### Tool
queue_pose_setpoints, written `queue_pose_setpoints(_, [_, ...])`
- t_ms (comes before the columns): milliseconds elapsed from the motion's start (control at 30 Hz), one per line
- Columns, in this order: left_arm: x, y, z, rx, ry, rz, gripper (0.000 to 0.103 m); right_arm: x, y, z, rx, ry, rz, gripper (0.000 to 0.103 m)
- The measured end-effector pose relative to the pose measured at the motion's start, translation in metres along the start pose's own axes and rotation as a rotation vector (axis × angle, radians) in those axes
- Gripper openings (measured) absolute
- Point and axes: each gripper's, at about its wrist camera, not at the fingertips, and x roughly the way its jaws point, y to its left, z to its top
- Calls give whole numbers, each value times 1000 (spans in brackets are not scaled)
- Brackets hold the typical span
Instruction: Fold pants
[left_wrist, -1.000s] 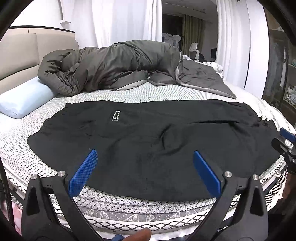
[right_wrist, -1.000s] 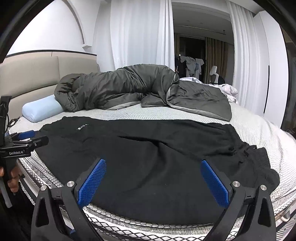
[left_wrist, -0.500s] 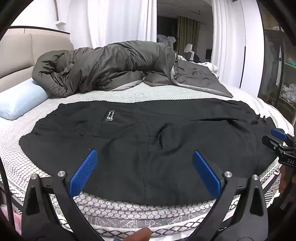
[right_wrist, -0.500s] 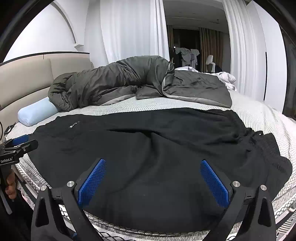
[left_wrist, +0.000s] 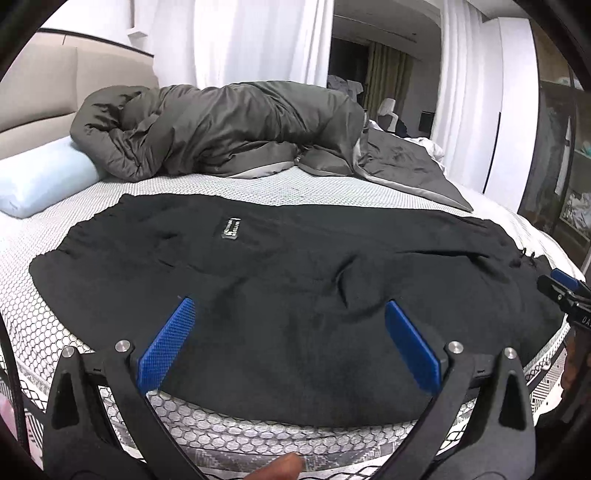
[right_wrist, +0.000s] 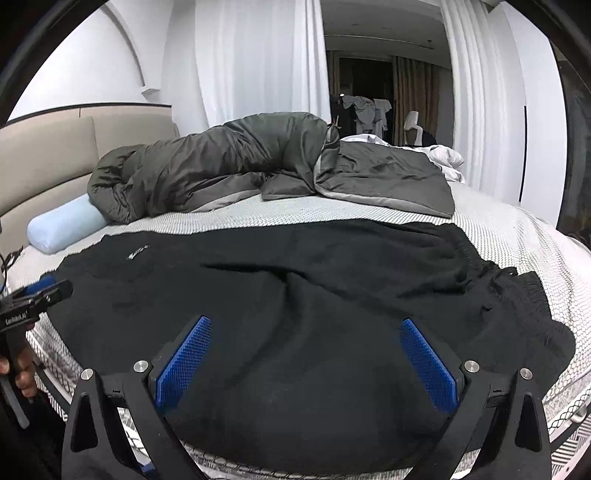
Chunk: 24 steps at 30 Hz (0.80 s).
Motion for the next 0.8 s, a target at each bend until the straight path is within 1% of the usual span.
queue_pose_setpoints(100, [-1,8,2,-8,-1,3,102,-3,-3,7,15,2,-2,103])
queue_pose_setpoints(300, [-19,20,5,31,-20,66,102,-14,-3,27,-2,11,-19,103])
queue_pose_setpoints(333, [-22,25,6,29,-17,74,102,-16,-5,30,-2,14,-24,103])
queue_pose_setpoints(400, [-27,37,9,-5,-11,72,102,-20,-12,37,9,34,-24,103])
queue_pose_setpoints(533, [-32,83,16,-120,9,83,102,-22,-32,47,47,76,-23,103])
queue_pose_setpoints(633, [-31,124,20,-199,30,107,101,-27,-51,51,51,67,-97,103])
queue_pose_setpoints(767, [-25,176,18,-263,62,153,98,-38,-82,52,115,43,-158,103])
queue_pose_setpoints(800, [-20,190,17,-289,85,165,98,-41,-89,51,127,36,-168,103])
